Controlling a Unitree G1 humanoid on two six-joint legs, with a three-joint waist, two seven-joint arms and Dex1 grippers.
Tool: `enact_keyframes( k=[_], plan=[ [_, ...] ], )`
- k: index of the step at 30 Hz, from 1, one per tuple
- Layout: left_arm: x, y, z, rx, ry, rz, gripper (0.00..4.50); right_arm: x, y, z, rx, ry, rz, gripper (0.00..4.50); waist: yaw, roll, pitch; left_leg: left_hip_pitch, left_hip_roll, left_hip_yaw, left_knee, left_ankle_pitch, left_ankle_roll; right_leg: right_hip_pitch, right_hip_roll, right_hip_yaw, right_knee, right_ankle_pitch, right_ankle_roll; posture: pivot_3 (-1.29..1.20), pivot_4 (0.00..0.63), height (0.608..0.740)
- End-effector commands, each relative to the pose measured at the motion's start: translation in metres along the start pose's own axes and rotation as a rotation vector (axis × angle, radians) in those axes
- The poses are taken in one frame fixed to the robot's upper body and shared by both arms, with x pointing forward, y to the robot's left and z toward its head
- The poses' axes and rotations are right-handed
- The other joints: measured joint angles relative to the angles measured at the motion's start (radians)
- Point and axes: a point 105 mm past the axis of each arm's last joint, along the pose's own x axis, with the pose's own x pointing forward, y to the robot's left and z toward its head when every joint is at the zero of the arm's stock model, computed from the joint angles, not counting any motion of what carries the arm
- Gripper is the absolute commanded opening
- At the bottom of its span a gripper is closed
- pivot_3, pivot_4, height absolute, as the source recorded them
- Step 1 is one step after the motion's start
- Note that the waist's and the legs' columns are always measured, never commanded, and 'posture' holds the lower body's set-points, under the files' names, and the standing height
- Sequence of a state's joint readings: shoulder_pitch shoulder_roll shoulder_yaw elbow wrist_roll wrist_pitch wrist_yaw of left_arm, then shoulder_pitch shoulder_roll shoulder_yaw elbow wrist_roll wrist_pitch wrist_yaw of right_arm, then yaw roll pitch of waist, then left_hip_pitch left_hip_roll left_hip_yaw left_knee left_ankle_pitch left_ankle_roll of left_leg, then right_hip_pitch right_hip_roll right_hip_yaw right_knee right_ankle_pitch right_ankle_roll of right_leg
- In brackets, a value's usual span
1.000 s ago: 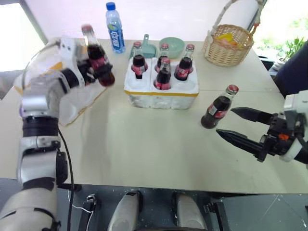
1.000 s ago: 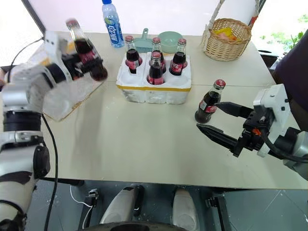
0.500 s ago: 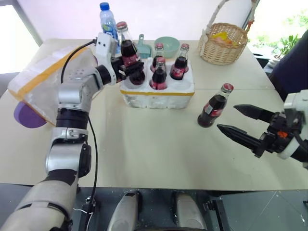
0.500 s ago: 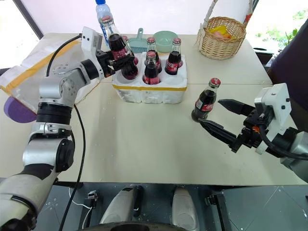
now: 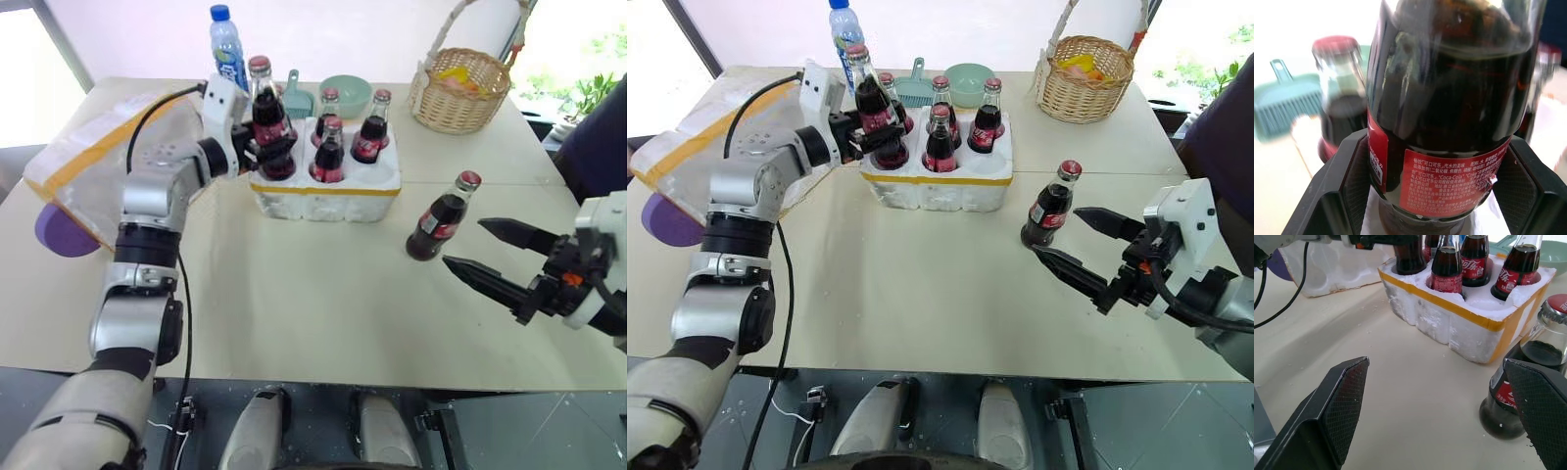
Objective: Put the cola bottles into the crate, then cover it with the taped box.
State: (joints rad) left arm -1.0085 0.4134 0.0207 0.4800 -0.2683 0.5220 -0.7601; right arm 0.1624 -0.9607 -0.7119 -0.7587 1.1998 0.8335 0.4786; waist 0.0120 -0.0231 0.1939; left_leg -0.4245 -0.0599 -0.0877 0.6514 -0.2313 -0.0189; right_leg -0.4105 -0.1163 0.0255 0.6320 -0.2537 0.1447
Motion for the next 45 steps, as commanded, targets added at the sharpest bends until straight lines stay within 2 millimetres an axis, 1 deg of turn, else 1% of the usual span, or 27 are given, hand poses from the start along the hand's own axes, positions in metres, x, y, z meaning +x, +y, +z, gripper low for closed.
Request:
enact_keyframes(
  k=[1,4,6,9,11,13,14,15,17,19,21,24,26,27,29,31,32,34,37,40,43,45],
  plan=[
    [-0.008,-0.003,0.037,0.084,-0.097,-0.004,2.83,-0.001,-0.001,0.006,-0.019,-0.030,-0.006,4.50,0.000,0.000,0.000,0.000,0.000,0.000,0.000,0.000,0.000,0.000,0.000,0.000,0.000,0.000,0.000,0.00,0.150,0.734],
    [-0.008,-0.003,0.029,0.104,-0.071,0.001,2.83,0.001,-0.002,0.006,-0.018,-0.032,-0.004,4.50,0.000,0.000,0.000,0.000,0.000,0.000,0.000,0.000,0.000,0.000,0.000,0.000,0.000,0.000,0.000,0.00,0.150,0.734],
    [-0.003,-0.005,0.016,0.121,-0.033,0.006,2.83,0.002,-0.002,0.005,-0.022,-0.028,-0.003,4.50,0.000,0.000,0.000,0.000,0.000,0.000,0.000,0.000,0.000,0.000,0.000,0.000,0.000,0.000,0.000,0.00,0.150,0.734],
    [0.001,-0.007,0.006,0.130,-0.011,0.004,2.83,0.002,-0.002,0.005,-0.025,-0.025,-0.003,4.50,0.001,0.000,0.000,0.000,0.000,0.000,0.000,0.000,0.000,0.000,0.000,0.000,0.000,0.000,0.000,0.00,0.150,0.734],
    [0.011,-0.014,-0.018,0.149,0.040,-0.002,2.83,0.004,-0.002,0.003,-0.032,-0.015,-0.008,4.50,0.001,0.000,0.000,0.000,0.000,0.000,0.000,0.000,0.000,0.000,0.000,0.000,0.000,0.000,0.000,0.00,0.150,0.734],
    [0.017,-0.017,-0.032,0.143,0.068,0.002,3.91,0.005,-0.002,0.002,-0.034,-0.011,-0.009,4.50,0.003,0.000,0.000,0.001,0.000,0.000,0.000,0.000,0.000,0.001,0.000,0.000,0.000,0.000,0.000,0.00,0.150,0.734],
    [0.018,-0.016,-0.036,0.131,0.072,0.012,4.34,0.005,-0.002,0.001,-0.034,-0.011,-0.009,4.50,0.003,0.000,0.000,0.001,0.000,0.000,0.000,0.000,0.000,0.001,0.000,0.000,0.000,0.000,0.000,0.00,0.150,0.734],
    [0.019,-0.015,-0.038,0.124,0.074,0.018,4.43,0.005,-0.002,0.001,-0.034,-0.011,-0.010,4.50,0.005,0.000,-0.001,0.001,0.000,0.000,0.000,0.000,0.000,0.001,0.000,0.000,0.000,0.000,0.000,0.00,0.150,0.734],
    [0.018,-0.013,-0.037,0.092,0.065,0.025,4.43,0.006,-0.003,0.000,-0.031,-0.012,-0.014,4.50,0.008,0.001,-0.001,0.003,0.000,-0.001,0.001,0.000,0.000,0.004,-0.001,0.000,0.000,0.000,0.000,0.00,0.150,0.734],
    [0.014,-0.011,-0.032,0.068,0.045,0.022,4.43,0.006,-0.003,-0.002,-0.024,-0.014,-0.024,4.50,0.008,0.000,-0.001,0.004,0.000,-0.001,0.001,0.000,0.000,0.006,-0.001,0.000,-0.001,0.000,0.000,0.00,0.150,0.734],
    [0.004,-0.007,-0.019,0.031,-0.015,0.006,4.43,0.005,-0.006,-0.005,-0.015,-0.010,-0.053,4.50,0.004,0.000,-0.001,0.005,0.000,-0.001,0.001,0.000,0.000,0.006,-0.001,0.000,-0.001,0.000,0.000,0.00,0.150,0.734],
    [-0.019,-0.003,0.009,-0.071,-0.126,-0.061,4.43,-0.001,-0.011,-0.015,0.027,-0.004,-0.107,4.50,0.000,0.000,-0.001,0.004,0.001,-0.001,0.000,0.000,0.000,0.005,0.000,0.000,0.000,0.000,0.000,0.00,0.150,0.734],
    [-0.035,-0.004,0.022,-0.116,-0.162,-0.123,4.43,-0.003,-0.012,-0.021,0.051,0.001,-0.133,4.50,-0.004,0.000,-0.001,0.004,0.001,0.000,-0.001,0.000,0.000,0.003,0.000,0.000,0.000,0.000,0.000,0.00,0.150,0.734],
    [-0.042,-0.007,0.026,-0.124,-0.169,-0.157,4.43,-0.004,-0.012,-0.023,0.057,0.003,-0.143,4.50,-0.006,0.001,-0.001,0.004,0.002,0.000,-0.001,0.000,0.000,0.003,0.000,0.000,0.000,0.000,0.000,0.00,0.150,0.734],
    [-0.060,-0.020,0.032,-0.101,-0.169,-0.268,4.43,-0.005,-0.015,-0.029,0.080,0.002,-0.174,4.50,-0.008,0.001,-0.001,0.004,0.002,0.000,-0.001,0.000,0.000,0.003,0.000,0.000,0.001,0.000,0.000,0.00,0.150,0.734],
    [-0.078,-0.040,0.030,-0.060,-0.139,-0.404,4.43,-0.003,-0.020,-0.035,0.103,-0.005,-0.211,4.50,-0.009,0.002,-0.002,0.006,0.002,0.000,-0.002,0.000,0.000,0.004,0.000,0.001,0.000,0.000,0.000,0.00,0.150,0.734],
    [-0.085,-0.052,0.026,-0.050,-0.112,-0.475,4.43,-0.002,-0.023,-0.037,0.112,-0.010,-0.229,4.50,-0.009,0.002,-0.002,0.006,0.002,0.000,-0.002,0.000,0.000,0.004,0.000,0.001,0.000,0.000,0.000,0.00,0.150,0.734],
    [-0.093,-0.068,0.019,-0.028,-0.072,-0.560,4.43,0.002,-0.028,-0.039,0.120,-0.019,-0.256,4.50,-0.008,0.002,-0.002,0.008,0.002,0.000,-0.002,0.000,0.000,0.005,0.000,0.001,0.000,0.000,-0.001,0.00,0.150,0.734],
    [-0.092,-0.085,0.004,0.029,-0.008,-0.610,4.43,0.010,-0.037,-0.044,0.121,-0.022,-0.284,4.50,0.002,0.002,-0.002,0.009,0.002,0.000,-0.002,0.000,0.000,0.007,0.000,0.001,-0.001,0.000,-0.001,0.00,0.150,0.734],
    [-0.086,-0.095,-0.008,0.080,0.023,-0.633,4.43,0.020,-0.044,-0.048,0.126,-0.029,-0.293,4.50,0.001,0.003,-0.002,0.009,0.002,0.000,-0.002,0.000,0.000,0.008,-0.001,0.001,-0.001,0.000,-0.001,0.00,0.150,0.734],
    [-0.078,-0.101,-0.012,0.102,0.020,-0.635,4.43,0.028,-0.055,-0.052,0.144,-0.036,-0.322,4.50,-0.001,0.003,-0.002,0.009,0.002,0.001,-0.002,0.000,0.000,0.008,0.000,0.001,-0.001,0.000,-0.001,0.00,0.150,0.734],
    [-0.076,-0.104,-0.011,0.101,0.006,-0.641,4.43,0.032,-0.061,-0.055,0.149,-0.030,-0.330,4.50,-0.002,0.003,-0.002,0.009,0.002,0.001,-0.003,0.000,0.000,0.007,0.000,0.001,-0.001,0.000,-0.001,0.00,0.150,0.734]
  ],
)
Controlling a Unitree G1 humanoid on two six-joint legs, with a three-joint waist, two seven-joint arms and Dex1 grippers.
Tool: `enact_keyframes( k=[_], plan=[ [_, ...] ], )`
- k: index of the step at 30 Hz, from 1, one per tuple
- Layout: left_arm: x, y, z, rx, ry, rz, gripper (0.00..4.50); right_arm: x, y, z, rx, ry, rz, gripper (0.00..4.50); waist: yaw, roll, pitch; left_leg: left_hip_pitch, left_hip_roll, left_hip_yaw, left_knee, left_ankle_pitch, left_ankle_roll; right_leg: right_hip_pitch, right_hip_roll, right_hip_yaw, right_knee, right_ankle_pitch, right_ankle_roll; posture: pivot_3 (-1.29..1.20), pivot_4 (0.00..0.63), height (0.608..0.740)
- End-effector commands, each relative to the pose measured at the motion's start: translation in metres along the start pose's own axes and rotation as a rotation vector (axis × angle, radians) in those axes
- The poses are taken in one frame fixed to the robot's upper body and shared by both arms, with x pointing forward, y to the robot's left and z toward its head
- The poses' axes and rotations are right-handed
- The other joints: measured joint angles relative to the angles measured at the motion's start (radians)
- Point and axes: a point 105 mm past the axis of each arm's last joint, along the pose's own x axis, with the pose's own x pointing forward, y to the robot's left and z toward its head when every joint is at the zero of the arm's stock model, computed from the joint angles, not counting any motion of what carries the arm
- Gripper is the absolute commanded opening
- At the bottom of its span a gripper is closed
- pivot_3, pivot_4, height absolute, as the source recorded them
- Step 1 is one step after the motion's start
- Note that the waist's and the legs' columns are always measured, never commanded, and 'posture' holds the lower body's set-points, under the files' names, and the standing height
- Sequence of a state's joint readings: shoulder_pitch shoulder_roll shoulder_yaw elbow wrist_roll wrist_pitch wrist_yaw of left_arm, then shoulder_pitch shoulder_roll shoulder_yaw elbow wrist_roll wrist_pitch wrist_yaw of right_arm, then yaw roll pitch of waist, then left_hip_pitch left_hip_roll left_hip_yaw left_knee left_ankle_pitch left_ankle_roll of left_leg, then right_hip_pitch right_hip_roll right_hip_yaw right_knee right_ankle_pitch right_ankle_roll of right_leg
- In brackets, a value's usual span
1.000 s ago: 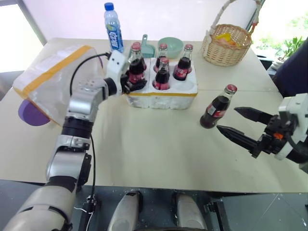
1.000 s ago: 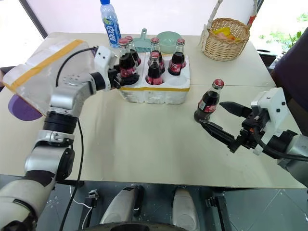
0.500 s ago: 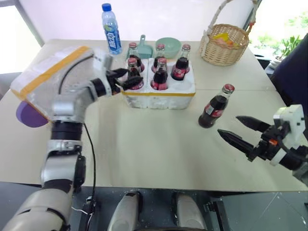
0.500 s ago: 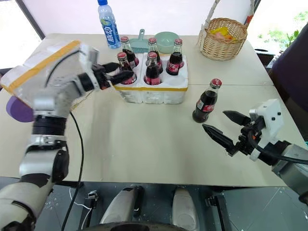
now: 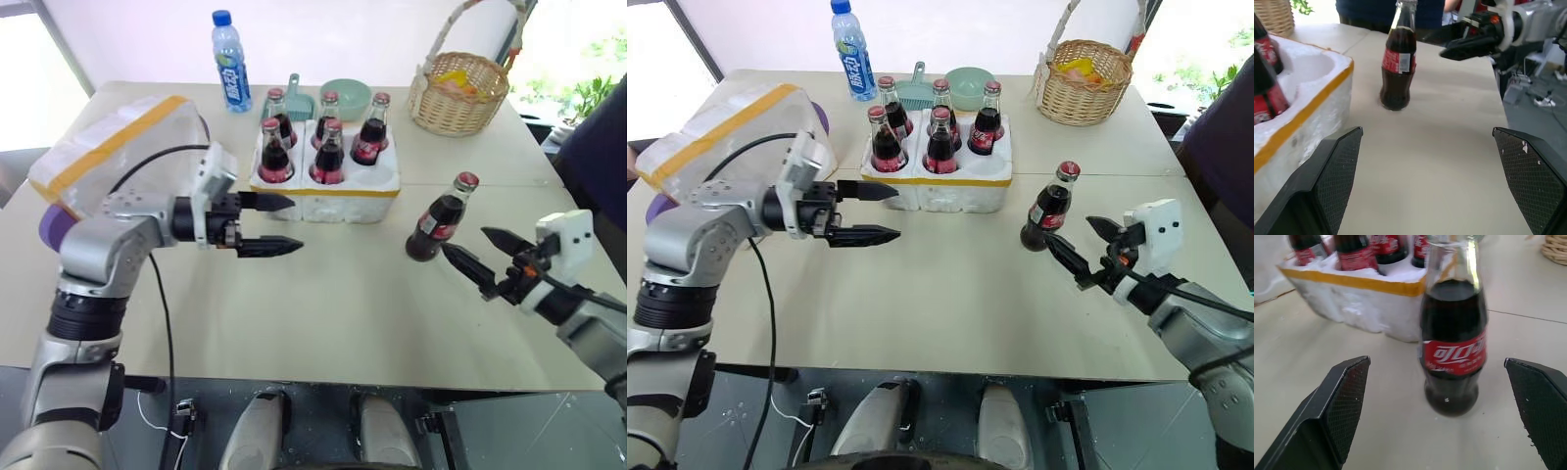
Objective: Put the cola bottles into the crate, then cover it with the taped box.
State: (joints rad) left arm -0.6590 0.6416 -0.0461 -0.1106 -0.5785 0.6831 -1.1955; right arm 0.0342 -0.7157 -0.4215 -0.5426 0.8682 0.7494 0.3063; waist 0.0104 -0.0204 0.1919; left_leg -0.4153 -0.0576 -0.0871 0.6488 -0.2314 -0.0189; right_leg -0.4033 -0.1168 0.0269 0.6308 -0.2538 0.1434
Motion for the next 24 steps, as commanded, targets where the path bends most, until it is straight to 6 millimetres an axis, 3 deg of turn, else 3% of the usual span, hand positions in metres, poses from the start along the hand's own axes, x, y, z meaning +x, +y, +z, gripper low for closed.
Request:
enact_keyframes(
  k=[1,17,19,22,24],
  plan=[
    [0.004,-0.004,0.010,0.059,-0.026,-0.008,4.43,0.007,-0.007,0.003,-0.017,-0.023,-0.019,4.50,0.000,0.000,0.000,0.000,0.000,0.000,0.000,0.000,0.000,0.000,0.000,0.000,0.000,0.000,0.000,0.00,0.150,0.734],
    [0.011,0.000,0.015,0.067,-0.056,0.001,4.43,0.055,-0.009,-0.007,0.051,-0.054,0.051,4.50,-0.008,0.000,0.000,0.000,0.000,0.001,0.000,0.000,0.000,-0.001,0.000,0.000,0.000,0.000,0.000,0.00,0.150,0.734],
    [0.012,0.000,0.015,0.067,-0.057,0.002,4.50,0.058,-0.011,-0.004,0.065,-0.075,0.049,3.95,-0.007,0.000,0.000,0.000,0.000,0.001,0.000,0.000,0.000,-0.001,0.001,0.000,0.001,0.000,0.000,0.00,0.150,0.734],
    [0.012,0.000,0.015,0.065,-0.059,0.005,4.50,0.059,-0.005,0.003,0.034,-0.091,0.078,2.77,-0.008,0.001,0.000,0.000,0.000,0.001,-0.001,0.000,0.000,-0.001,0.001,0.000,0.001,0.000,0.000,0.00,0.150,0.734],
    [0.011,0.001,0.015,0.063,-0.060,0.012,4.50,0.054,-0.004,0.011,0.003,-0.102,0.083,2.78,-0.010,0.001,0.000,0.000,0.000,0.001,-0.001,0.000,0.000,-0.001,0.001,0.000,0.001,0.000,0.000,0.00,0.150,0.734]
  ],
)
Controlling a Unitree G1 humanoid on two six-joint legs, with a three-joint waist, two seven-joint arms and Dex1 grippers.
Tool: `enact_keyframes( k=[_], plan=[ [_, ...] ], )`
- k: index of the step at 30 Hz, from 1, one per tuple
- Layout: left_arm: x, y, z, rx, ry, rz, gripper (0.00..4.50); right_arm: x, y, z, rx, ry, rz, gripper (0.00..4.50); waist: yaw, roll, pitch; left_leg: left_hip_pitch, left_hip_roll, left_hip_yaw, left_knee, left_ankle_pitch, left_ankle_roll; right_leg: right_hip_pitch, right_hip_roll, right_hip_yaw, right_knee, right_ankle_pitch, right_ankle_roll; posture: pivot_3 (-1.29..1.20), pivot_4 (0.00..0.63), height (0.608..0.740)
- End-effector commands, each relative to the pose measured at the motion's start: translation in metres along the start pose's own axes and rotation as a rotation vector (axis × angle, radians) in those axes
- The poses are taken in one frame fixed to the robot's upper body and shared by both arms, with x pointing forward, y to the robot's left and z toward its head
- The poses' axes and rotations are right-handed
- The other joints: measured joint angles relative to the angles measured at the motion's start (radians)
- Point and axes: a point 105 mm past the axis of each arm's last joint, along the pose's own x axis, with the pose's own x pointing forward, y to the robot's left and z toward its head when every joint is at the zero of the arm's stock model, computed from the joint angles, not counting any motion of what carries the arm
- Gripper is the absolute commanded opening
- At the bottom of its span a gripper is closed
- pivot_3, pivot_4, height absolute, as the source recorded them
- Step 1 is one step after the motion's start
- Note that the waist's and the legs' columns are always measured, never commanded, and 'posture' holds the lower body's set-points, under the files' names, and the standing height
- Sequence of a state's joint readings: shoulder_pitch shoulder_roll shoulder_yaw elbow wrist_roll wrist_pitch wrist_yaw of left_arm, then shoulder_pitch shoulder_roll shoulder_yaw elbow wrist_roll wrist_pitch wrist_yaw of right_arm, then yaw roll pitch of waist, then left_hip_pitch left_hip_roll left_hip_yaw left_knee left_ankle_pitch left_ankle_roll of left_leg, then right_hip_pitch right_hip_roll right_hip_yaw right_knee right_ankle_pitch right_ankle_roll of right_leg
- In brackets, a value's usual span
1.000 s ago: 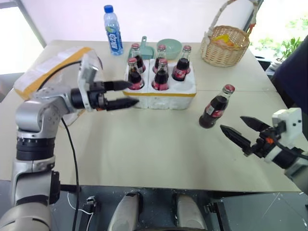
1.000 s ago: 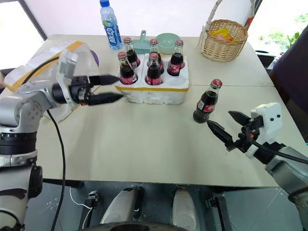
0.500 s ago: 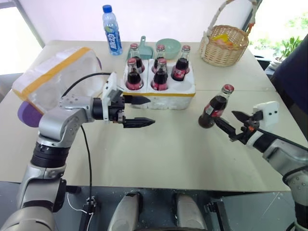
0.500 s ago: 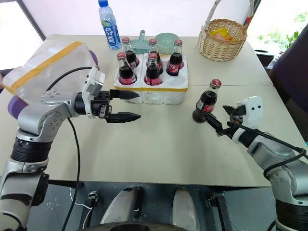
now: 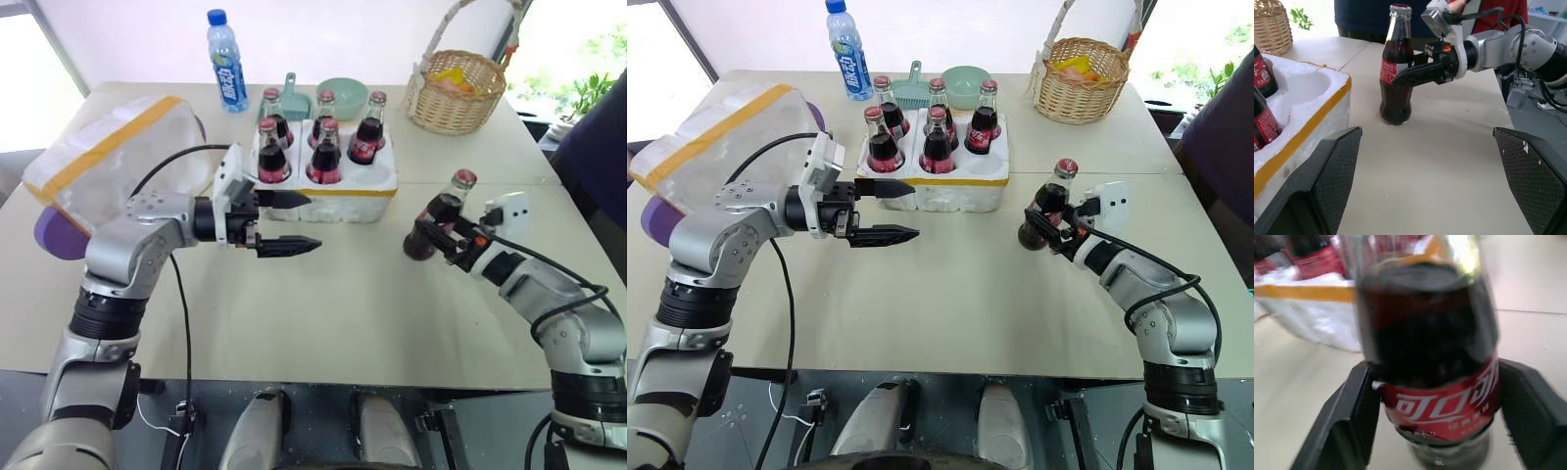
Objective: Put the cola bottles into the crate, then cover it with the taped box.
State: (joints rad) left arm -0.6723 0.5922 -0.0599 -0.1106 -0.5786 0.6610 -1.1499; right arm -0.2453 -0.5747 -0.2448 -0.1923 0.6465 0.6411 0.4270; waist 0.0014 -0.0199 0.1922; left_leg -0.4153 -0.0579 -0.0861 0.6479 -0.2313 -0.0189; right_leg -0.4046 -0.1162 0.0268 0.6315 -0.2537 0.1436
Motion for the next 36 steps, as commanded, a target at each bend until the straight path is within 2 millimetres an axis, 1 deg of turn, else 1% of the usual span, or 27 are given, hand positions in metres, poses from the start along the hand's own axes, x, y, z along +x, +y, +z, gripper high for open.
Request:
enact_keyframes(
  k=[1,2,4,5,6,7,10,12,14,16,18,19,21,24,27,30,32,36],
  plan=[
    [-0.001,0.001,0.010,0.046,-0.018,0.010,4.50,-0.009,0.010,0.028,-0.077,-0.070,0.040,2.78,-0.001,0.001,0.000,0.000,0.000,0.000,0.000,0.000,0.000,0.000,0.000,0.000,0.000,0.000,0.000,0.00,0.150,0.734],
    [-0.002,0.002,0.010,0.046,-0.018,0.019,4.50,-0.013,0.012,0.037,-0.098,-0.088,0.047,2.78,-0.001,0.001,0.001,0.000,0.000,0.000,0.000,0.000,0.000,0.000,0.000,0.000,0.000,0.000,0.000,0.00,0.150,0.734],
    [-0.005,0.004,0.010,0.041,-0.021,0.037,4.50,-0.020,0.019,0.065,-0.135,-0.150,0.080,2.78,-0.001,0.004,0.002,-0.001,0.000,0.000,0.000,0.000,0.000,-0.001,0.000,0.000,0.000,0.000,0.000,0.00,0.150,0.734],
    [-0.006,0.004,0.010,0.039,-0.024,0.045,4.50,-0.023,0.026,0.082,-0.152,-0.187,0.107,2.78,-0.001,0.004,0.002,-0.001,0.000,0.000,0.000,0.000,0.000,-0.002,0.000,0.000,0.000,0.000,0.000,0.00,0.150,0.734],
    [-0.007,0.005,0.010,0.037,-0.025,0.049,4.50,-0.024,0.030,0.091,-0.161,-0.208,0.124,2.78,-0.002,0.004,0.002,-0.001,0.000,0.000,0.000,0.000,0.000,-0.002,0.000,0.001,0.000,0.000,0.000,0.00,0.150,0.734],
    [-0.008,0.005,0.010,0.036,-0.027,0.055,4.50,-0.024,0.037,0.105,-0.171,-0.238,0.152,2.78,-0.007,0.004,0.002,-0.002,0.000,0.000,0.000,0.000,0.000,-0.002,0.000,0.001,0.000,0.000,0.000,0.00,0.150,0.734],
    [-0.009,0.006,0.008,0.032,-0.030,0.074,4.50,-0.015,0.051,0.134,-0.184,-0.287,0.213,2.78,-0.022,0.005,0.003,-0.001,0.001,-0.001,-0.001,0.000,0.000,-0.003,0.000,0.001,0.001,0.000,0.000,0.00,0.150,0.734],
    [-0.010,0.007,0.008,0.031,-0.031,0.081,4.50,-0.004,0.061,0.143,-0.198,-0.293,0.252,2.78,-0.020,0.004,0.003,-0.001,0.001,0.000,-0.002,0.000,0.000,-0.004,0.001,0.000,0.001,0.000,0.000,0.00,0.150,0.734],
    [-0.010,0.007,0.008,0.031,-0.036,0.089,4.50,0.010,0.069,0.147,-0.208,-0.291,0.279,2.78,-0.020,0.004,0.003,-0.001,0.001,0.000,-0.002,0.000,0.000,-0.004,0.001,0.000,0.001,0.000,0.000,0.00,0.150,0.734],
    [-0.009,0.008,0.008,0.031,-0.040,0.096,4.50,0.023,0.071,0.149,-0.214,-0.288,0.283,2.78,-0.019,0.004,0.003,-0.001,0.001,0.000,-0.002,0.000,0.000,-0.004,0.000,0.000,0.000,0.000,0.000,0.00,0.150,0.734],
    [-0.009,0.009,0.008,0.033,-0.044,0.103,4.50,0.041,0.068,0.152,-0.199,-0.297,0.267,2.78,-0.016,0.004,0.003,-0.002,0.001,0.000,-0.001,0.000,0.000,-0.004,0.000,0.000,0.000,0.000,0.000,0.00,0.150,0.734],
    [-0.009,0.009,0.008,0.033,-0.045,0.105,4.50,0.047,0.067,0.153,-0.194,-0.300,0.260,2.78,-0.016,0.004,0.003,-0.002,0.000,0.001,-0.001,0.000,0.000,-0.004,0.000,0.000,0.000,0.000,0.000,0.00,0.150,0.734],
    [-0.009,0.010,0.009,0.035,-0.051,0.115,4.50,0.062,0.060,0.155,-0.178,-0.306,0.225,2.78,-0.013,0.004,0.003,-0.004,0.000,0.001,-0.001,0.000,0.000,-0.005,0.000,0.000,0.001,0.000,0.000,0.00,0.150,0.734],
    [-0.010,0.012,0.009,0.037,-0.058,0.130,4.50,0.080,0.056,0.150,-0.167,-0.296,0.207,2.78,-0.013,0.005,0.003,-0.007,-0.001,0.001,0.000,0.000,0.000,-0.008,0.000,0.000,0.001,0.000,0.000,0.00,0.150,0.734],
    [-0.011,0.011,0.009,0.037,-0.059,0.136,4.50,0.091,0.056,0.141,-0.161,-0.274,0.215,2.78,-0.018,0.004,0.003,-0.011,-0.001,0.001,-0.001,0.002,-0.003,-0.015,0.000,0.000,0.003,0.000,0.000,0.00,0.150,0.734],
    [-0.012,0.012,0.009,0.038,-0.061,0.142,4.50,0.100,0.059,0.130,-0.152,-0.234,0.236,2.78,-0.023,0.004,0.003,-0.012,-0.001,0.001,-0.002,0.003,-0.006,-0.018,0.000,0.000,0.005,0.000,0.000,0.00,0.150,0.734],
    [-0.012,0.012,0.010,0.039,-0.062,0.150,4.50,0.102,0.064,0.125,-0.147,-0.226,0.255,2.78,-0.025,0.004,0.003,-0.011,-0.001,0.002,-0.001,0.002,-0.004,-0.019,0.000,0.000,0.006,0.000,0.000,0.00,0.150,0.734],
    [-0.014,0.014,0.011,0.042,-0.062,0.161,4.50,0.101,0.074,0.122,-0.130,-0.232,0.295,2.78,-0.028,0.004,0.003,-0.011,-0.001,0.002,0.000,0.002,-0.004,-0.020,0.000,0.000,0.010,0.001,-0.001,0.00,0.150,0.734]
  ],
)
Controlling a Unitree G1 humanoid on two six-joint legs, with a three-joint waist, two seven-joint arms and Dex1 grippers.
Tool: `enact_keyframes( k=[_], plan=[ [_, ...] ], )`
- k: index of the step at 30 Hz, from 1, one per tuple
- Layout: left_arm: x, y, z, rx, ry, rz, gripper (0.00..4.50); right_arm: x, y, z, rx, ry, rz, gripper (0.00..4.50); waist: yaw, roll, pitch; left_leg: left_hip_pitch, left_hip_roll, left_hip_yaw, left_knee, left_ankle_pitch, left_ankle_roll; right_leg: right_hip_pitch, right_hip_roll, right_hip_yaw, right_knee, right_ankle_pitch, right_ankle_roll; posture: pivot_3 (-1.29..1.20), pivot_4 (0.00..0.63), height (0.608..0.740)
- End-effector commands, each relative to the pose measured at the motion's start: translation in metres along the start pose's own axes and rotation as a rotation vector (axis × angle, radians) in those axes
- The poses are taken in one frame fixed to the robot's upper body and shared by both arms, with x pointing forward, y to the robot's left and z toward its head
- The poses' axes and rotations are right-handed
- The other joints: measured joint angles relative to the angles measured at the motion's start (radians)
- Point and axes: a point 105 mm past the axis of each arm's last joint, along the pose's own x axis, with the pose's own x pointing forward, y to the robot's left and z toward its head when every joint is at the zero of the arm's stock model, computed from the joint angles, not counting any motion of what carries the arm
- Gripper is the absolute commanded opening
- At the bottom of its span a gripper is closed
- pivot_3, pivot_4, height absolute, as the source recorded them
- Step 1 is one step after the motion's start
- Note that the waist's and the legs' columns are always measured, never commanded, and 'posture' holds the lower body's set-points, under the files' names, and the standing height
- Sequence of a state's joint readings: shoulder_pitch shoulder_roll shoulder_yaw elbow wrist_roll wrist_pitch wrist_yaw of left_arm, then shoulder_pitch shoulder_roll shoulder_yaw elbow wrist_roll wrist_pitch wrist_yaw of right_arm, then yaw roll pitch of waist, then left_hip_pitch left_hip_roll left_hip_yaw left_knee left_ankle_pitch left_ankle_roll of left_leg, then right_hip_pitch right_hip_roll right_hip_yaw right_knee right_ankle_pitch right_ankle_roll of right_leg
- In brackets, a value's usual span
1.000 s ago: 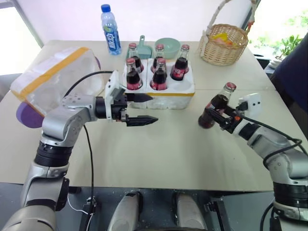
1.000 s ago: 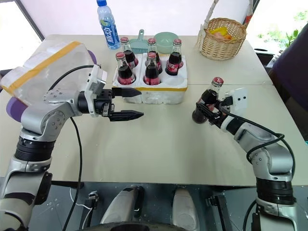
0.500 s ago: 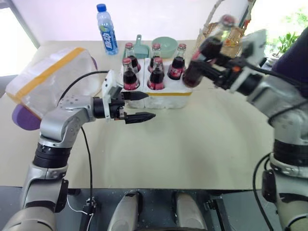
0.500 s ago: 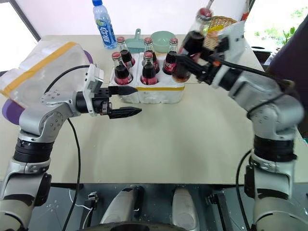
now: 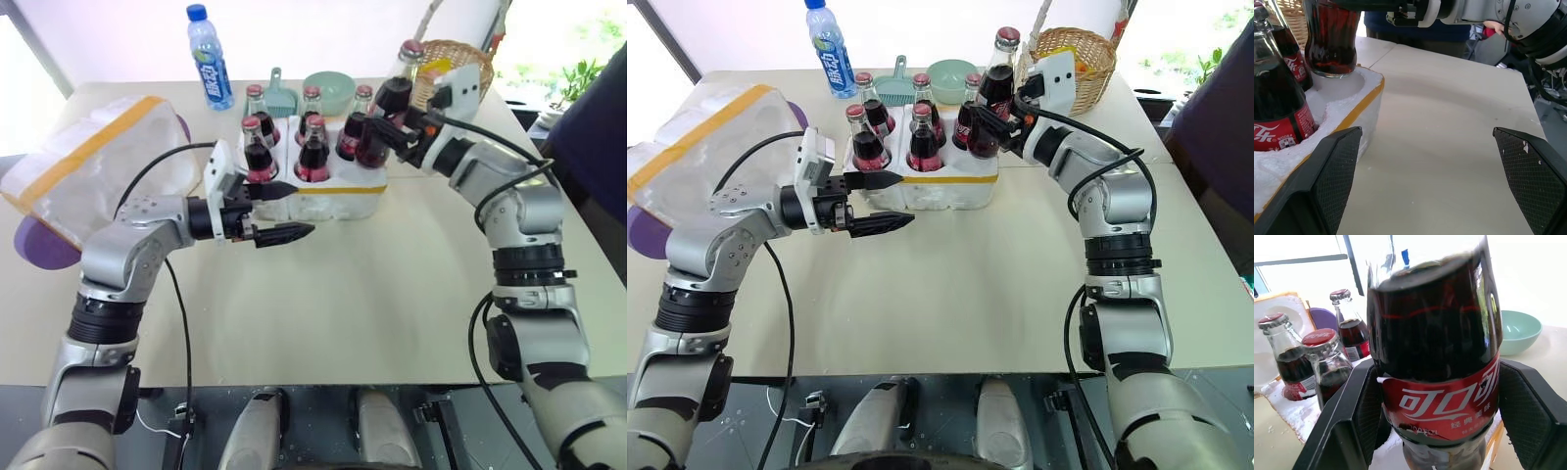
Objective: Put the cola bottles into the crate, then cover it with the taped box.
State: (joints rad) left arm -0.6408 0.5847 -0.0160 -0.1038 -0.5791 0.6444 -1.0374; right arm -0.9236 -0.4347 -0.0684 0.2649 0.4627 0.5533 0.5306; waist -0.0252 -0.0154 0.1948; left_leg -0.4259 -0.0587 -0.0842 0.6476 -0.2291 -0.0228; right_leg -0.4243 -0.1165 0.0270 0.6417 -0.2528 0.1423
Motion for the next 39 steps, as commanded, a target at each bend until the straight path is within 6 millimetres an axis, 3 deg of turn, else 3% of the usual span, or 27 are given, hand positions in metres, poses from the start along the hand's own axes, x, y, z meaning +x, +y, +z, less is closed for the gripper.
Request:
enact_keyframes(
  k=[1,6,12,15,16,20,25,29,32,39],
  plan=[
    [-0.005,-0.001,0.013,0.051,-0.033,0.013,4.50,0.004,0.018,0.011,0.001,-0.047,0.073,2.78,-0.001,0.000,0.000,0.000,0.000,0.000,0.000,0.000,0.000,-0.001,0.000,0.000,0.002,0.000,0.000,0.00,0.150,0.734],
    [-0.004,0.001,0.013,0.054,-0.036,0.018,4.50,0.005,0.027,-0.009,-0.016,0.005,0.094,2.78,0.003,0.000,0.000,0.000,0.000,0.000,0.000,0.000,-0.001,-0.003,0.000,0.000,0.005,0.000,0.000,0.00,0.150,0.734],
    [-0.004,0.003,0.014,0.055,-0.037,0.019,4.50,0.007,0.011,-0.052,-0.022,0.179,0.000,2.78,0.002,0.000,0.000,0.000,0.000,0.000,0.000,0.000,-0.001,-0.003,0.000,0.000,0.005,0.000,0.000,0.00,0.150,0.734],
    [-0.004,0.005,0.014,0.053,-0.034,0.024,4.50,0.004,0.003,-0.064,-0.008,0.231,-0.036,4.13,0.005,0.000,0.000,0.000,0.000,0.000,0.000,0.001,-0.001,-0.003,0.000,0.000,0.005,0.000,0.000,0.00,0.150,0.734],
    [-0.004,0.005,0.014,0.052,-0.034,0.025,4.50,0.004,0.003,-0.064,-0.012,0.234,-0.034,4.47,0.007,-0.001,-0.001,0.000,0.000,0.000,0.000,0.001,-0.001,-0.002,0.000,0.000,0.005,0.000,0.000,0.00,0.150,0.734],
    [-0.009,0.008,0.012,0.046,-0.013,0.033,4.50,-0.009,0.017,-0.054,-0.040,0.216,0.046,4.47,0.014,-0.001,-0.001,0.000,0.000,0.000,0.001,0.001,-0.001,-0.001,0.000,0.000,0.005,0.000,0.000,0.00,0.150,0.734],
    [-0.029,0.012,0.019,0.075,0.042,0.080,4.50,-0.054,0.036,-0.025,-0.076,0.185,0.185,4.47,0.011,-0.001,0.000,0.000,0.000,-0.001,0.000,0.001,-0.001,-0.002,0.000,-0.001,0.005,0.000,0.000,0.00,0.150,0.734],
    [-0.066,0.015,0.039,0.118,0.092,0.164,4.50,-0.100,0.040,0.008,-0.068,0.181,0.282,4.47,0.005,-0.001,0.000,-0.001,0.001,-0.001,0.000,0.001,-0.001,-0.003,0.000,-0.001,0.004,0.000,-0.001,0.00,0.150,0.734],
    [-0.111,0.014,0.056,0.152,0.180,0.262,4.50,-0.130,0.040,0.024,-0.112,0.212,0.347,4.47,0.002,-0.001,0.000,0.000,0.002,0.001,-0.001,0.000,0.000,-0.002,0.001,-0.001,0.004,-0.001,-0.002,0.00,0.150,0.734],
    [-0.233,-0.001,0.055,0.057,0.561,0.482,4.50,-0.140,0.025,0.036,-0.153,0.210,0.326,4.47,-0.015,-0.001,0.000,0.003,0.004,0.006,-0.002,-0.001,0.002,-0.002,0.000,-0.001,0.004,-0.003,-0.005,0.00,0.150,0.734]
  ],
)
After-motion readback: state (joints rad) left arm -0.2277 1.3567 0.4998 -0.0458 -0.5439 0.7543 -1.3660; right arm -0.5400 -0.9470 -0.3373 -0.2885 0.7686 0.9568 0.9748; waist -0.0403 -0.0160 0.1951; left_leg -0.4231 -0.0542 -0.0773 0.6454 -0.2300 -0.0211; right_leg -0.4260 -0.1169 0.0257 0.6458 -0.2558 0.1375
